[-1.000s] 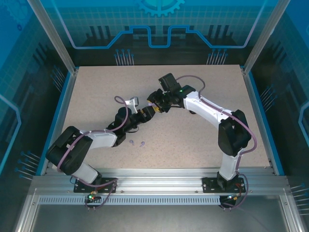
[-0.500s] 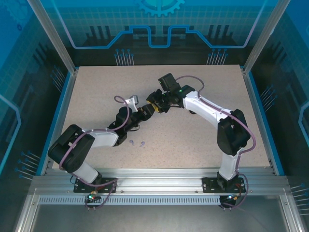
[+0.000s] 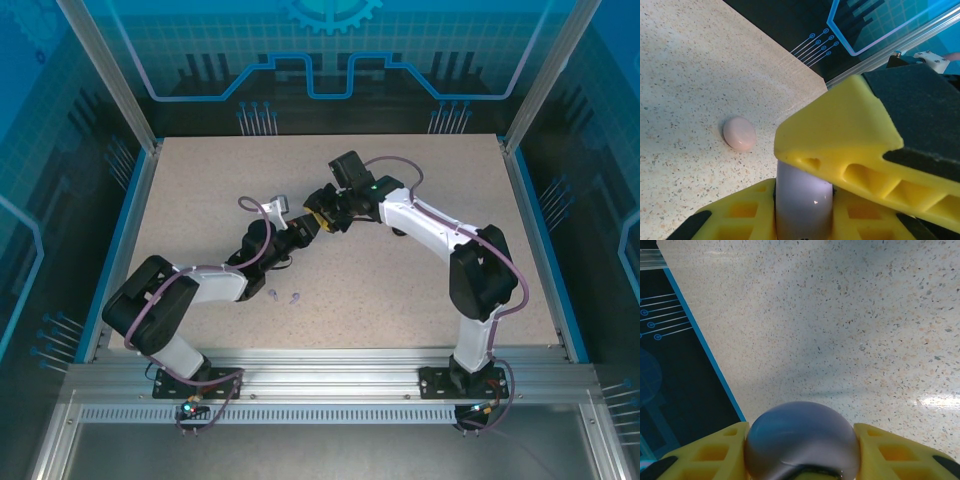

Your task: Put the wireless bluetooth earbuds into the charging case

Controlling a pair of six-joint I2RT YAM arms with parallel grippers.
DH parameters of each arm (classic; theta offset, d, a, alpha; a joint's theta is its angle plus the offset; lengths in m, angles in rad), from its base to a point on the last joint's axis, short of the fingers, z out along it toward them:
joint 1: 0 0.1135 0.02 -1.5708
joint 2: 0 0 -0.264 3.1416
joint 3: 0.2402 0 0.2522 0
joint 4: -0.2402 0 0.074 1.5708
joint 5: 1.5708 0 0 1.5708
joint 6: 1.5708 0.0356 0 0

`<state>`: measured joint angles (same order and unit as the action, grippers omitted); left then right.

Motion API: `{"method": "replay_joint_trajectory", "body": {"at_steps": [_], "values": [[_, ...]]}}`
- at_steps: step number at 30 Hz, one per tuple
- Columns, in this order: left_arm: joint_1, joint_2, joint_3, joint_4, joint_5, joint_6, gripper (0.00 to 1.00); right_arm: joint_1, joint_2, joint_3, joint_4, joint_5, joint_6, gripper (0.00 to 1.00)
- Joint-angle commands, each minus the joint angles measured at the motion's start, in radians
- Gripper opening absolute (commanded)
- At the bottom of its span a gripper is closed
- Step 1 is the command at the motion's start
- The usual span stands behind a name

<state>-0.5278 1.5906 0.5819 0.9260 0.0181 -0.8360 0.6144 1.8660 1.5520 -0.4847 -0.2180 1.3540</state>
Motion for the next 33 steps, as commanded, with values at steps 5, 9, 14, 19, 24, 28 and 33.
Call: {"method": "replay_joint_trajectory", "body": {"at_steps": [5, 9, 14, 19, 24, 28, 33], "values": [[0.005, 0.013, 0.021, 0.019, -0.049, -0.007, 0.08, -0.010, 0.002, -0.001, -0.002, -0.035, -0.008, 0.38], [0.004, 0.012, 0.026, 0.007, -0.045, -0.012, 0.01, -0.013, 0.000, -0.003, 0.006, -0.035, -0.005, 0.39], [0.002, 0.009, 0.036, -0.029, -0.027, -0.018, 0.00, -0.025, -0.003, 0.003, 0.017, -0.036, -0.003, 0.53], [0.002, -0.006, 0.044, -0.077, -0.003, -0.024, 0.00, -0.058, -0.019, 0.016, 0.020, -0.026, -0.011, 0.74], [0.002, -0.040, 0.044, -0.133, 0.021, -0.010, 0.00, -0.102, -0.051, 0.032, -0.001, -0.008, -0.038, 0.88], [0.002, -0.075, 0.044, -0.188, 0.045, 0.012, 0.00, -0.136, -0.082, 0.030, -0.029, 0.010, -0.074, 0.95], [0.002, -0.121, 0.055, -0.274, 0.077, 0.057, 0.00, -0.162, -0.127, 0.008, -0.085, 0.054, -0.157, 1.00]]}}
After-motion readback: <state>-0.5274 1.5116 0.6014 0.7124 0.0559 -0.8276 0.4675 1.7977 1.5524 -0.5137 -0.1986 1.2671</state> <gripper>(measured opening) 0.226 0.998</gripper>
